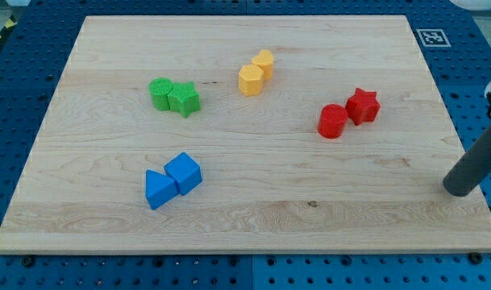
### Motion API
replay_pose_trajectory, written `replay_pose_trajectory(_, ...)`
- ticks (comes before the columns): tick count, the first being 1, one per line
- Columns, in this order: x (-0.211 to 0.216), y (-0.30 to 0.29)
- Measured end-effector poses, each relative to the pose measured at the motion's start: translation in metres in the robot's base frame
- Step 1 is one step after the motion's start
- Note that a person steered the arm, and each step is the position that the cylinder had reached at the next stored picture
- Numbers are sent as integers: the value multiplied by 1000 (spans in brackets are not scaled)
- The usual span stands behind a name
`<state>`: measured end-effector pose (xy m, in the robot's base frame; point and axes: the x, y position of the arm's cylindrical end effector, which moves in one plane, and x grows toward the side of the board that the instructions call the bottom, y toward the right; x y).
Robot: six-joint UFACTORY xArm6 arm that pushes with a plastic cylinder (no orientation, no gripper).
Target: Slide the green star horizontal to the hexagon
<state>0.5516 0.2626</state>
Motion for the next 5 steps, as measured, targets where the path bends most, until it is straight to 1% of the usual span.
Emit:
replay_pose_trajectory(2, -1, -9)
replay_pose_trajectory(3, -7, -85)
replay_pose_trajectory(4, -13, -175)
replay_pose_trajectory(5, -43, -217)
